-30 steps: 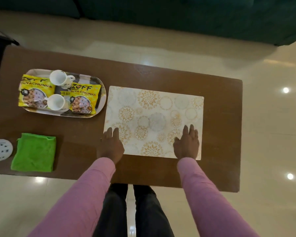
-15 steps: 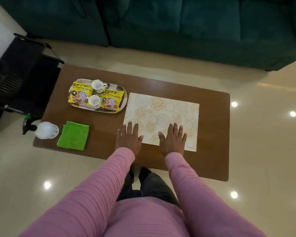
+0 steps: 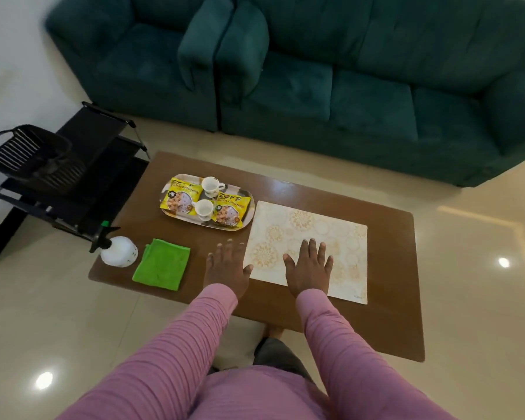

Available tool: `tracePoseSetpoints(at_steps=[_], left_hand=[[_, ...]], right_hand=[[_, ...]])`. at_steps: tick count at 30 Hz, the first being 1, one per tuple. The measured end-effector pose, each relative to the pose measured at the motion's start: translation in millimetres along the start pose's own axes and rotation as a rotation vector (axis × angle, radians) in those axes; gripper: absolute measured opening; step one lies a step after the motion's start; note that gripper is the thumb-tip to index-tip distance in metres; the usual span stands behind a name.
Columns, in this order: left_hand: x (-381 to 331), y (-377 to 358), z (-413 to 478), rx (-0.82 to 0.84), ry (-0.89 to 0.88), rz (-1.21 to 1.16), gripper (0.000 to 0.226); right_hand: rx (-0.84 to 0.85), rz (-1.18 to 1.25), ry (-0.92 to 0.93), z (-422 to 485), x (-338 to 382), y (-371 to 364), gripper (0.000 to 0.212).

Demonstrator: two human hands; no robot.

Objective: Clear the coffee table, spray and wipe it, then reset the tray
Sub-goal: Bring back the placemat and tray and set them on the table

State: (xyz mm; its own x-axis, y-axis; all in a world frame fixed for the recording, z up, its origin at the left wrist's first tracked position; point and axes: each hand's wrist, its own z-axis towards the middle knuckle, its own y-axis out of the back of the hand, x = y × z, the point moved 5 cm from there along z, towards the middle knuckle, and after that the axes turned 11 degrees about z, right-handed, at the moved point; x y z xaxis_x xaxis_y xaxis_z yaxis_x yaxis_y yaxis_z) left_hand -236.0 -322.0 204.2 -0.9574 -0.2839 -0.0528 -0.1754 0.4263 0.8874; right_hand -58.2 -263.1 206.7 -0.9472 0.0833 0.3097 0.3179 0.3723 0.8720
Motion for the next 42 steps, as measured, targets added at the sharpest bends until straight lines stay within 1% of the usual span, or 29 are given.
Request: tracePoseSetpoints(at_steps=[5,9,12,18,23,28,33,37,42], left_hand=[[79,-6,-14,0.000,0.034,-0.027,0.062],[142,-20,-23,0.056,0.078,-0.020,0.063],[174,-31,-27,0.090,0.097,-0.005,0.063],[208,-41,-18,0.122,0.090,-0.022,0.065],[237,-39,-5,0.132,0.084,0.005,0.066],[277,-29,8,0.103,0.130,0.028,0.067],[308,-21,15,0.083,0.142,0.029,0.069],[337,-15,18,0.063,0.124,0.016,0.073],[379,-6,34,0.065,0.024,0.017,0.079]], right_hand=[[0.014,0.009,-0.009,-22,53,-29,0.068],[0.021,-0.021,0.011,-37,97,-56,0.067],[0.041,-0.053,0.029,-45,121,-70,0.067],[0.084,-0.122,0.043,-38,155,-93,0.067],[0.124,-0.104,0.074,-16,192,-115,0.067],[0.152,-0.093,0.156,2,235,-130,0.069],[0.164,-0.110,0.180,15,270,-141,0.070],[0.178,-0.113,0.151,15,291,-152,0.070],[0.148,-0.064,0.051,6,315,-162,0.070]])
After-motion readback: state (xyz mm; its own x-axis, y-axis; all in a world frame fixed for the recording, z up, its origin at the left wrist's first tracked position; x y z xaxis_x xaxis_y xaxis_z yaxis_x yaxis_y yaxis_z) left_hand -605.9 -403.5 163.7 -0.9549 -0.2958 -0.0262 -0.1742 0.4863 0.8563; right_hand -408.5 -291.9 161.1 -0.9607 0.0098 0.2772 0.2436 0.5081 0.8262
